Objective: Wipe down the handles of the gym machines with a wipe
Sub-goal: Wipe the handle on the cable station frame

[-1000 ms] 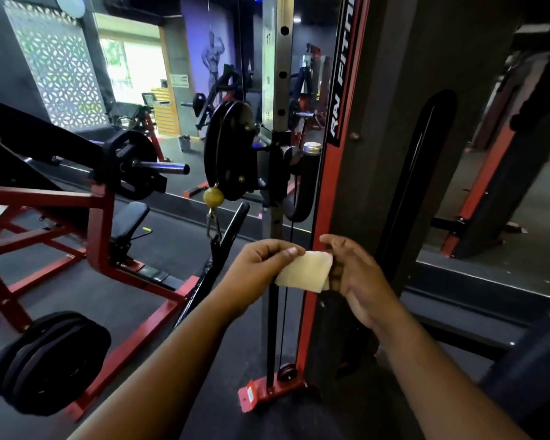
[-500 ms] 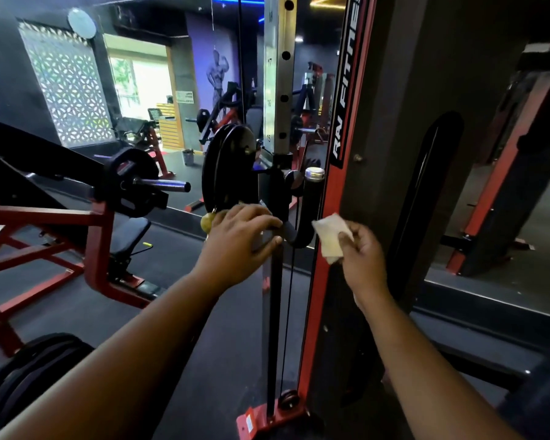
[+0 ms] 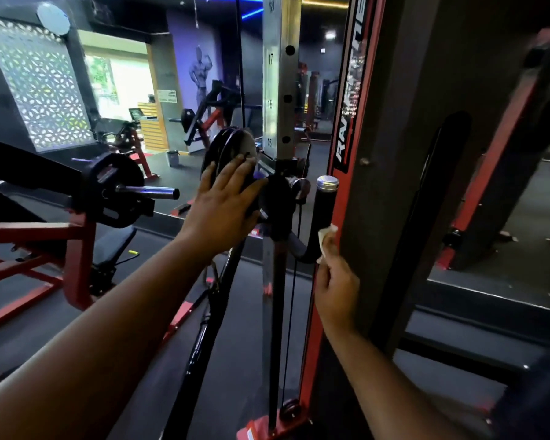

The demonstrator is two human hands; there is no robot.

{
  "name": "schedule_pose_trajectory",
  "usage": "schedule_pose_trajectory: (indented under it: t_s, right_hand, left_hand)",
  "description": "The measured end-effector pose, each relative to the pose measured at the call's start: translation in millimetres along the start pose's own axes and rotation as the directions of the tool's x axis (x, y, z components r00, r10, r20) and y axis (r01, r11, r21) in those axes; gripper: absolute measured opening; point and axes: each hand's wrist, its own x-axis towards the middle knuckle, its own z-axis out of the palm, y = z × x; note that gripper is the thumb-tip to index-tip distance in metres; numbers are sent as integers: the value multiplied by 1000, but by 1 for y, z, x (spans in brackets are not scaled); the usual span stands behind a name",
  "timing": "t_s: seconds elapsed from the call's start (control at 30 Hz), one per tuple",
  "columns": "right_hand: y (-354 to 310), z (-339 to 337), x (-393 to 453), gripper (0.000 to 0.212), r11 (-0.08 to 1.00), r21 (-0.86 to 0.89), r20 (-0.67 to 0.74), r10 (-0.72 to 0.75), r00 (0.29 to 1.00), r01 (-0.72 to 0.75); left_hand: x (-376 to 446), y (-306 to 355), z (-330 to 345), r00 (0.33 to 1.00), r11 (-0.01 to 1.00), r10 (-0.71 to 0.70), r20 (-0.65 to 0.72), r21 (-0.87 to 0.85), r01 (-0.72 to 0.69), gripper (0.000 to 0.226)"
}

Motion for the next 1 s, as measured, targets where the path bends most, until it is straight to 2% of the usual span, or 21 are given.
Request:
schedule_pose_trajectory:
  t_s: [0.07, 0.1, 0.17, 0.23, 0.3, 0.37, 0.43, 0.53, 0.6, 0.7, 0.77, 0.83, 0.9, 0.93, 1.0]
  right_hand:
    - [8, -9, -16, 52, 999, -36, 86, 27, 996, -24]
    - [5, -15, -16, 52, 997, -65, 84, 42, 996, -37]
    - [-8, -28, -1, 52, 991, -132, -37, -3, 999, -2]
    - [-29, -31, 30, 50, 961, -239, -149, -178, 973, 139]
    - [-42, -25, 63, 46, 867, -389, -58, -361, 931, 312]
    - [-33, -19, 80, 49, 752, -509, 97, -435, 895, 420]
    - [-15, -17, 73, 60, 682, -582, 165, -435, 885, 444]
    - [-1, -21, 41, 51, 608, -659, 230, -398, 888, 443]
    - [3, -18, 18, 48, 576, -695, 297, -315, 901, 430]
    - [1, -18, -11, 61, 630, -668, 332, -224, 916, 397]
    - [-8, -18, -21, 66, 557, -675, 394, -283, 875, 484]
    - [-25, -11, -16, 58, 483, -669, 452, -338, 826, 564]
    - [-37, 11, 3, 53, 436, -682, 485, -332, 809, 587]
    - [-42, 26, 16, 54, 412, -694, 513, -291, 807, 590]
    - [-45, 58, 40, 54, 340, -748, 569, -113, 815, 570]
  left_hand:
    - [-1, -3, 9, 999, 999, 37, -18, 27, -37, 59]
    - [-1, -5, 12, 998, 998, 53, -37, 18, -52, 58]
    - [2, -9, 10, 992, 996, 81, -93, -34, -84, 57]
    - [6, -17, 3, 980, 993, 95, -175, -50, -105, 55]
    - [10, -27, 0, 971, 994, 70, -227, -62, -86, 55]
    - [11, -34, 2, 979, 995, 43, -201, -85, -61, 58]
    - [9, -38, 10, 980, 990, 45, -194, -125, -70, 58]
    - [7, -36, 19, 955, 973, 36, -295, -207, -100, 52]
    - [8, -35, 23, 936, 969, 23, -351, -222, -107, 50]
    - [10, -35, 27, 923, 965, 24, -384, -231, -121, 48]
    - [10, -36, 29, 917, 964, 28, -397, -233, -130, 47]
    - [11, -36, 32, 916, 970, 37, -398, -208, -129, 46]
    - [11, -35, 32, 917, 974, 36, -397, -190, -121, 46]
    - [11, -35, 32, 917, 976, 36, -397, -185, -118, 46]
    - [10, -33, 32, 918, 976, 33, -395, -186, -114, 45]
